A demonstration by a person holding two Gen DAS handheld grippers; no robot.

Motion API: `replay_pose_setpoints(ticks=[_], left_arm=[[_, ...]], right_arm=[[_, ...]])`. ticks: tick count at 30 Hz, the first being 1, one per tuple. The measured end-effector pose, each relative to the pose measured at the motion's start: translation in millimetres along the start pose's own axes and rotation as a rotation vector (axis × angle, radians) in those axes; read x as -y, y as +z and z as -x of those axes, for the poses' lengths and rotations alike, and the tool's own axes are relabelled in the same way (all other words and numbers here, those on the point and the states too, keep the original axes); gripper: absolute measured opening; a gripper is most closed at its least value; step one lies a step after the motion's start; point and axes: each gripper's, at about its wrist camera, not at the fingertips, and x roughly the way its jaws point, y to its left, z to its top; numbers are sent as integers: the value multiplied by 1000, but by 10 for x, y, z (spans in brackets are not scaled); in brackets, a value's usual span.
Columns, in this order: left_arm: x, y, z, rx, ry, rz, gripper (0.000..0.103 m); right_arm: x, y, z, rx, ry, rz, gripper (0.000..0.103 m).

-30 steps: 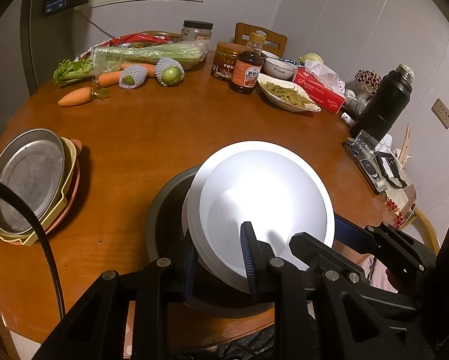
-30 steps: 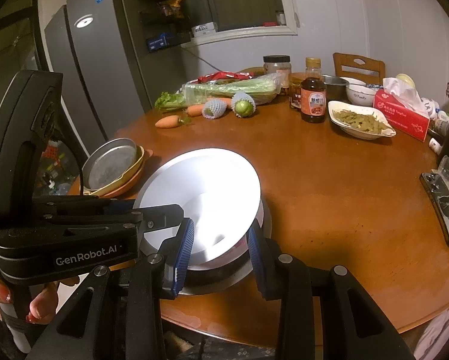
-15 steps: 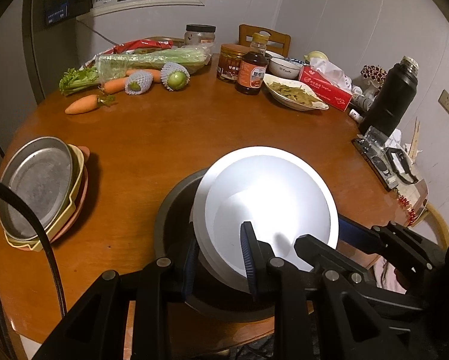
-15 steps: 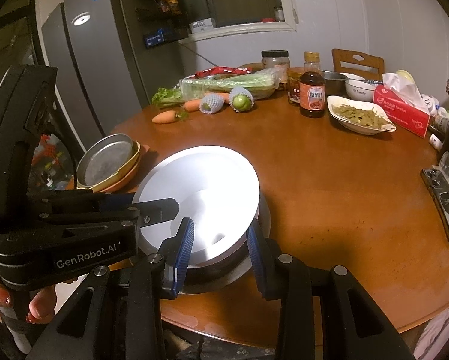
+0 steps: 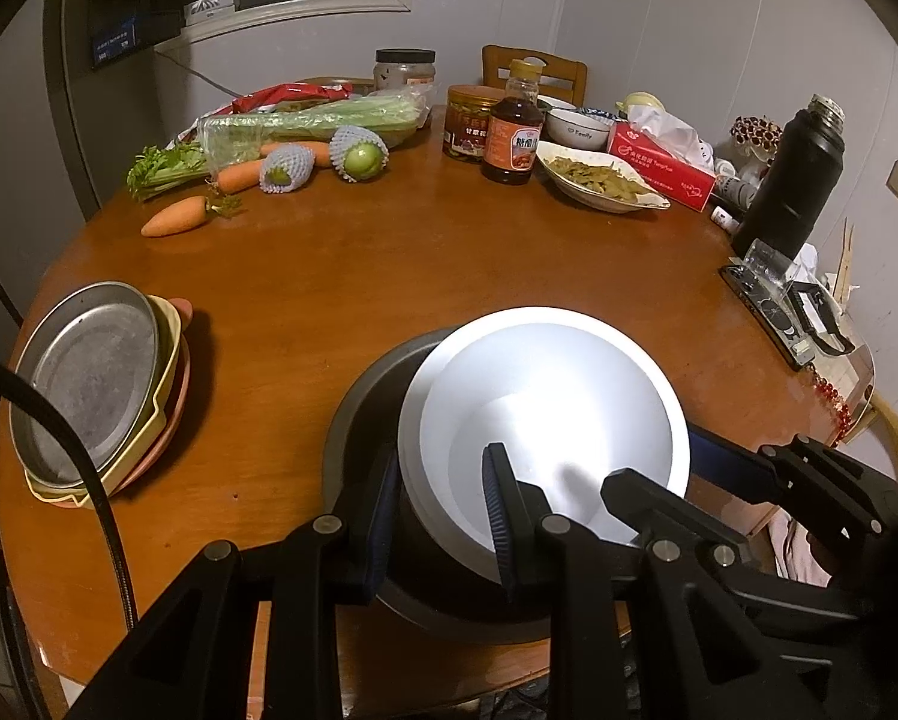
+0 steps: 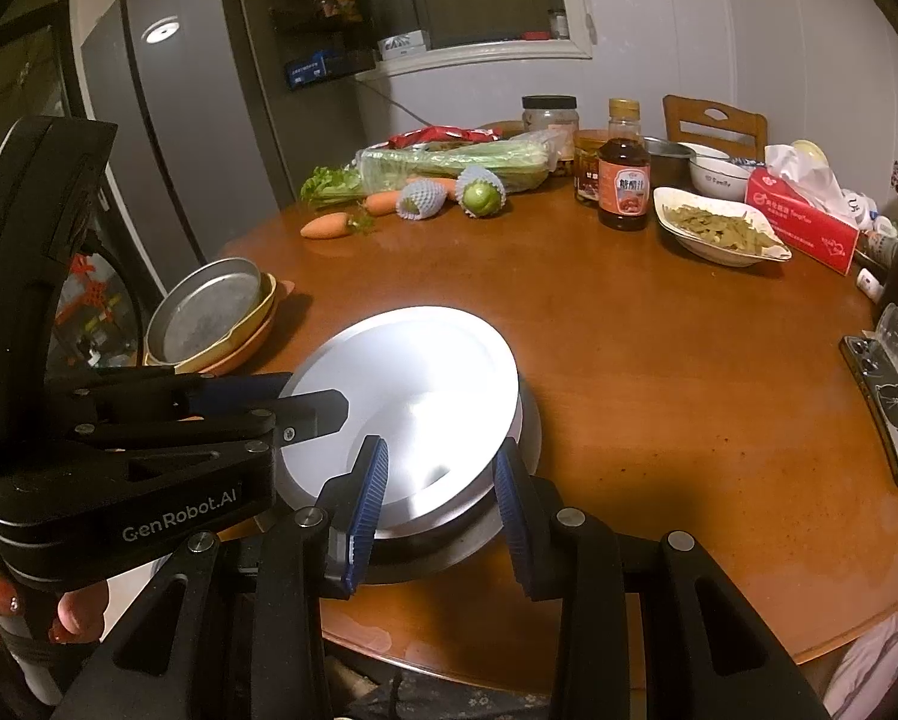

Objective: Organize plates and bowls
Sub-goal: 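Lower the cup-noodle bowl into the steel bowl and open the left tool, then grasp the steel bowl rim with the left tool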

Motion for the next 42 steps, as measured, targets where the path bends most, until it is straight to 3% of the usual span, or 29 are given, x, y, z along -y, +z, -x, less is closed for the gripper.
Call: replay_pose_setpoints(ticks=[26,42], left_arm=[[1,3,76,15,-16,-8,41],[-126,4,246,59,-17,22,46]], right_arm=[[19,26,60,15,-16,-12,40],[-37,61,150,33,-21,-10,46]])
